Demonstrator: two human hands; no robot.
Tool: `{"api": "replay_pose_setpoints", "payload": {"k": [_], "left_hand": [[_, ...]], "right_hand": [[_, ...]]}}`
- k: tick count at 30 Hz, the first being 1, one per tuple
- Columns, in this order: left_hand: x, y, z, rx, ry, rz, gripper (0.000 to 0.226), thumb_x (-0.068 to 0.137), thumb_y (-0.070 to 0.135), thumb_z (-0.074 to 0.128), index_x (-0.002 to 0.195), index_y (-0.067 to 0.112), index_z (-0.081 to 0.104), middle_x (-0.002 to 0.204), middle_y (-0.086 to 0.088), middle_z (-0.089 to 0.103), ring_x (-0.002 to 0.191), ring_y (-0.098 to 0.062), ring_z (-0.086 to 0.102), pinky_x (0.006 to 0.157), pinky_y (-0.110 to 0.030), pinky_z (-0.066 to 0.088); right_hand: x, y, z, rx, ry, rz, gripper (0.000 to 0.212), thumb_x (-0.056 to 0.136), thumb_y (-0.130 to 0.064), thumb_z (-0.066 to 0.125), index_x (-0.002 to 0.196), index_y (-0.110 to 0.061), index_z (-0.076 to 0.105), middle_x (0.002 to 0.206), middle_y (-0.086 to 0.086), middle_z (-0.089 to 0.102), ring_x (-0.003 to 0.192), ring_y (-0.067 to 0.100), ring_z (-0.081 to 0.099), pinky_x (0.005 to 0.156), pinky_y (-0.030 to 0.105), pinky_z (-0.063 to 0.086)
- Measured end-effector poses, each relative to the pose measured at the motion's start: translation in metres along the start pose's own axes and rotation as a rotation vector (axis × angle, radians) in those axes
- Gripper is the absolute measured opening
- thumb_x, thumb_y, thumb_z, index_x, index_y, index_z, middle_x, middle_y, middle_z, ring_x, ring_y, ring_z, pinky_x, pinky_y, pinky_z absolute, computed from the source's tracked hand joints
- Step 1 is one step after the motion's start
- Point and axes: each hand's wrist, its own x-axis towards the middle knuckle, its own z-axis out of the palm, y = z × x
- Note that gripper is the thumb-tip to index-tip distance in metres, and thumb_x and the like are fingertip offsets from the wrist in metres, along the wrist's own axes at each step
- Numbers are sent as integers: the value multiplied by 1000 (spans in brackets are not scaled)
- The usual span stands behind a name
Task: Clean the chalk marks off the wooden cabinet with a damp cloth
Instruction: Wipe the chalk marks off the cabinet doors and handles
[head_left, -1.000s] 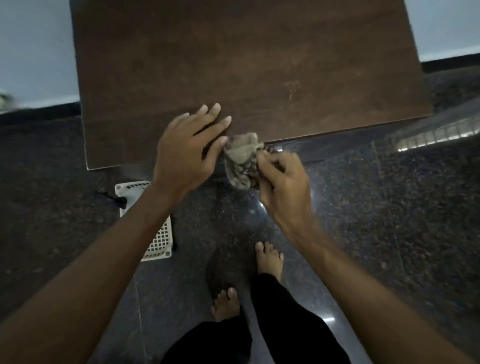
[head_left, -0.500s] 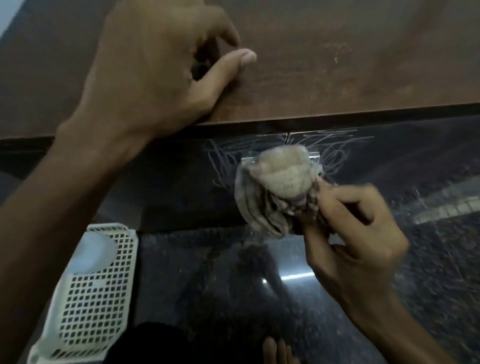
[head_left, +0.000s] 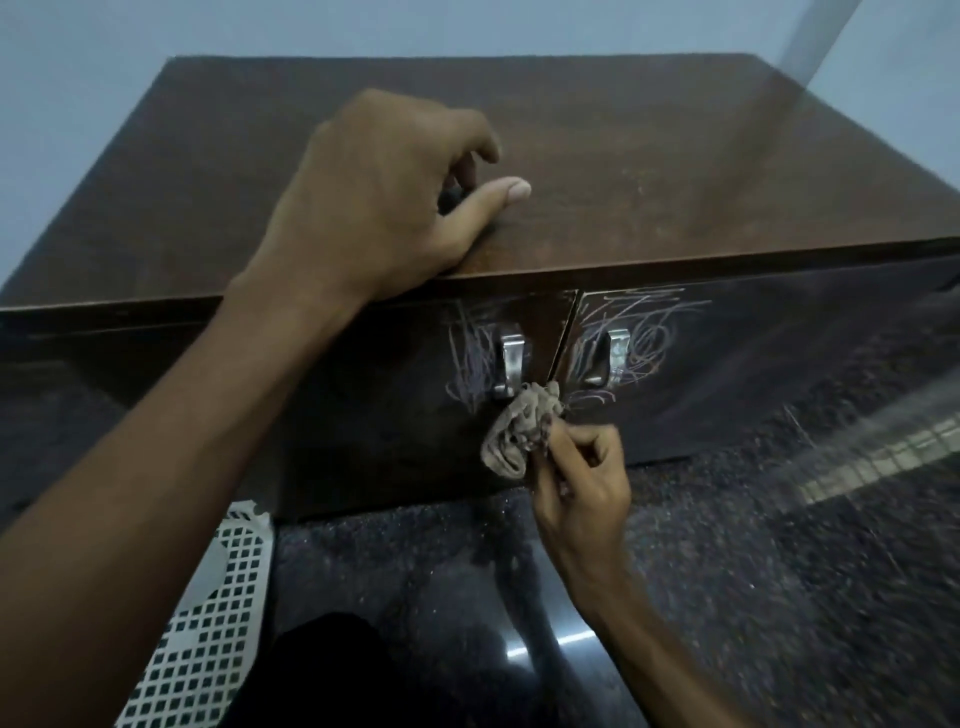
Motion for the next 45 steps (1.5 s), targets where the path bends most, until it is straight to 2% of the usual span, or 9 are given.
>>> {"api": "replay_pose_setpoints", "payload": {"k": [10,15,19,24,29,33,36,39,45], "left_hand": [[-1,2,1,-50,23,-39,47,93,58,54,113,18,70,94,3,74,84,-14,68,78,-41,58],[-1,3,2,-32,23,-36,47,94,58,53,115,19,70,96,3,74,85,-13,68,80,-40,58],[0,4,1,-51,18,-34,46,95,56,55,116,18,70,96,2,74,83,-11,66,78,-31,55],[1,2,1,-85,8,-47,44,95,54,57,116,17,70,95,3,74,82,-9,66,80,-32,57],[0,2,1,-65,30,-46,46,95,55,55,116,17,70,93,3,74,82,-11,67,81,-35,58],[0,0,1,-54,37,-44,47,95,55,54,116,16,69,93,1,74,83,-13,68,82,-38,58],[-1,0,1,-26,51,-37,48,95,57,51,114,17,69,91,1,73,84,-16,68,81,-39,57],[0,1,1,-28,63,-28,45,96,55,51,114,18,69,92,2,73,84,-14,67,81,-32,54],[2,-3,0,-187,-22,29,53,87,65,56,110,20,72,95,6,74,86,-7,67,80,-37,58]], "right_hand": [[61,-47,-12,-92,162,-74,24,87,12,64,110,13,68,89,6,44,81,6,42,73,7,38],[66,-48,-12,-169,70,-156,22,88,10,62,108,10,70,87,8,45,78,9,41,66,12,36],[46,-26,-9,-122,48,-129,28,90,5,49,109,11,70,95,3,41,83,9,43,74,10,37],[10,-8,-4,-91,-139,16,32,90,-5,54,120,-12,62,99,5,51,83,22,57,63,37,53],[31,-33,-3,-57,79,90,26,91,6,61,115,7,69,95,7,51,86,6,50,79,12,47],[58,-57,-14,-99,236,67,18,90,8,64,106,10,71,92,8,50,82,7,48,72,12,44],[83,-73,-20,-158,333,-6,17,91,2,69,105,11,70,91,7,47,82,7,45,75,7,38],[88,-79,-16,-213,274,-133,19,87,1,74,104,11,71,90,3,46,80,8,43,77,6,37],[73,-73,3,-179,137,-356,18,90,2,68,107,-3,67,90,6,53,73,24,52,63,32,46]]}}
